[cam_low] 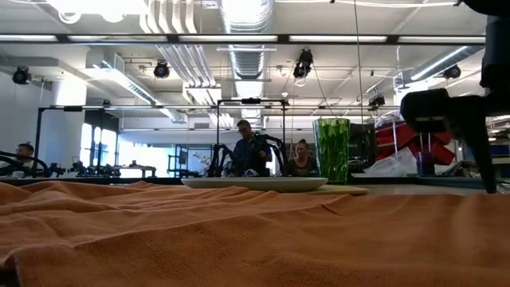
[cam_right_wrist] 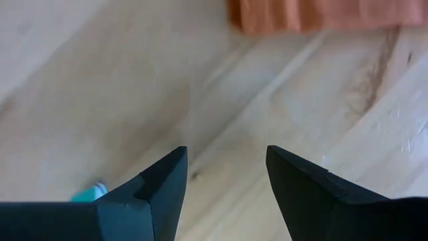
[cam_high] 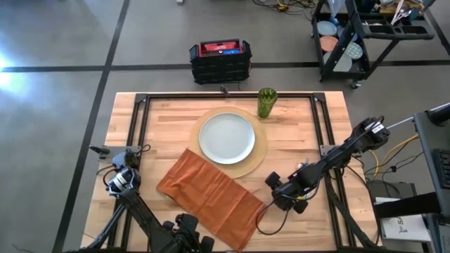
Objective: Set table place
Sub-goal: Fold the orange table napkin
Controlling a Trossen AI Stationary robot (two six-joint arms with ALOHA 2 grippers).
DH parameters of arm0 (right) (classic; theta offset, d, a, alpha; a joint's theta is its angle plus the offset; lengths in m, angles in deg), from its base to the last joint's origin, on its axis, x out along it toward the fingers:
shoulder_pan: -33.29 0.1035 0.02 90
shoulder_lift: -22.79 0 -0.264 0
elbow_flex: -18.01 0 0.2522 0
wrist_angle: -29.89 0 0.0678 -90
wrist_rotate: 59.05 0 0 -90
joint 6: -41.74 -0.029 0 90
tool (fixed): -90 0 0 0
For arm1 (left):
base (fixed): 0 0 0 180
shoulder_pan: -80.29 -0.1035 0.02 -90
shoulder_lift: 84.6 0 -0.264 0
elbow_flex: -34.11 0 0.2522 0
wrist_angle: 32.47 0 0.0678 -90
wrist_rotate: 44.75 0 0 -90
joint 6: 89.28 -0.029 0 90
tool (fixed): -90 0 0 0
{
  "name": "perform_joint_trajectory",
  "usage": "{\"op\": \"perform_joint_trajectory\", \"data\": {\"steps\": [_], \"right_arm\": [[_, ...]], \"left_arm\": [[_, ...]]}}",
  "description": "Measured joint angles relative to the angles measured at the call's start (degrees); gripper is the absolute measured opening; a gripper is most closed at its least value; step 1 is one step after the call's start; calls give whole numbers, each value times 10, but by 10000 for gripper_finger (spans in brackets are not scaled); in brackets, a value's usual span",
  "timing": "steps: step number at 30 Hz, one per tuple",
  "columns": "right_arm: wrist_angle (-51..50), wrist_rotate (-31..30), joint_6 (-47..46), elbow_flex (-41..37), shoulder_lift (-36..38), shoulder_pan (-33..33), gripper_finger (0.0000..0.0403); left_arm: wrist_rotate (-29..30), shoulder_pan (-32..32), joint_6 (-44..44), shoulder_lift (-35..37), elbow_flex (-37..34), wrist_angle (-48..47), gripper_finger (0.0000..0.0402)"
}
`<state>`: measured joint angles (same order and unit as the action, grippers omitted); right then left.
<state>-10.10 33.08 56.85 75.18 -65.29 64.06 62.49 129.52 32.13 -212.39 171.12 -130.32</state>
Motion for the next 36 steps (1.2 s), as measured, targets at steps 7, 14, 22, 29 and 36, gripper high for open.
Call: {"op": "perform_joint_trajectory", "data": {"steps": [7,14,22,29,36], "right_arm": [[25,13,1,44,2,16,190],[131,15,5,71,-16,16,190],[166,44,18,60,-114,16,190],[182,49,52,64,-146,8,180],[182,41,81,61,-125,-18,160]], "left_arm": [[0,-1,9,0,0,0,0],[-13,-15,1,1,1,1,0],[-46,-28,-33,8,1,5,0],[-48,-29,-34,17,1,4,0],[-54,-28,-35,19,1,-2,0]]}}
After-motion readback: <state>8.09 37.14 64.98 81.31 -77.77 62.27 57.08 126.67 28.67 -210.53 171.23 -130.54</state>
